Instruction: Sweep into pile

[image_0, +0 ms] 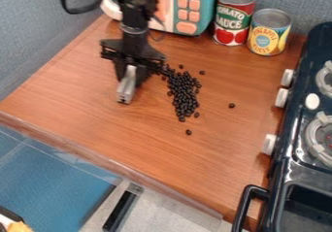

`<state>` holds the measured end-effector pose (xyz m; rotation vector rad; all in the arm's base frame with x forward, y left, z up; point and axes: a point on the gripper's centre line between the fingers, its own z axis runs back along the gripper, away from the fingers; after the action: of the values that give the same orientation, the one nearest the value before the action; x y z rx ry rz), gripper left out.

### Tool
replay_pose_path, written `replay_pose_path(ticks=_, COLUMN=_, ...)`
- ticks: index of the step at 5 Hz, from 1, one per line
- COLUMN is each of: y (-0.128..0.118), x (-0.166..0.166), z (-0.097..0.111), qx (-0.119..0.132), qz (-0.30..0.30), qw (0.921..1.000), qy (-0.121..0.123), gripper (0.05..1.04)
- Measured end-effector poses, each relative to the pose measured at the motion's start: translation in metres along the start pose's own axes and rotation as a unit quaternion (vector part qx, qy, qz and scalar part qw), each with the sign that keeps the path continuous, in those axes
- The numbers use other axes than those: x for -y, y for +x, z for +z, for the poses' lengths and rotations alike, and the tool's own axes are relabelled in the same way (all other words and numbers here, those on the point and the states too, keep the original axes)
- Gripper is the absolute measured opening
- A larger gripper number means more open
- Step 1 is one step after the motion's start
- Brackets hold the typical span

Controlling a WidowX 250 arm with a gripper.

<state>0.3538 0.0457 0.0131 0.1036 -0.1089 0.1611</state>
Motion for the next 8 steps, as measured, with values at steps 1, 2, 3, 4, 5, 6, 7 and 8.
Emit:
replay_pose_path(ticks=1, y=-0.007, x=0.018, z=0.003, qx=-0.001, qz=-0.007, qw=0.9999, qy=-0.012, gripper=0.372)
replay_pose_path(ticks=2, y=-0.013, x=0.034, z=0.006, qx=-0.006, qz=-0.009, qw=0.9996, qy=-0.025, gripper=0.372)
replay_pose_path(ticks=3, y=-0.015, x=0.040, z=0.006, qx=-0.013, qz=0.011, qw=0.9990, qy=-0.040, gripper=0.372)
replay_pose_path(ticks=4, y=-0.013, x=0.039, z=0.007, qx=-0.010, qz=0.030, qw=0.9982, qy=-0.051, gripper=0.372)
replay_pose_path(ticks=5, y=-0.017, x=0.034, z=0.010, qx=0.000, qz=0.052, qw=0.9971, qy=-0.055, gripper=0.372)
replay_pose_path(ticks=6, y=-0.019, x=0.021, z=0.025, qx=0.022, qz=0.077, qw=0.9956, qy=-0.049, gripper=0.372)
replay_pose_path(ticks=7, y=-0.023, x=-0.001, z=0.042, qx=0.039, qz=0.110, qw=0.9920, qy=-0.049, gripper=0.372)
replay_pose_path(ticks=8, y=-0.031, x=-0.023, z=0.054, qx=0.051, qz=0.144, qw=0.9877, qy=-0.035, gripper=0.372)
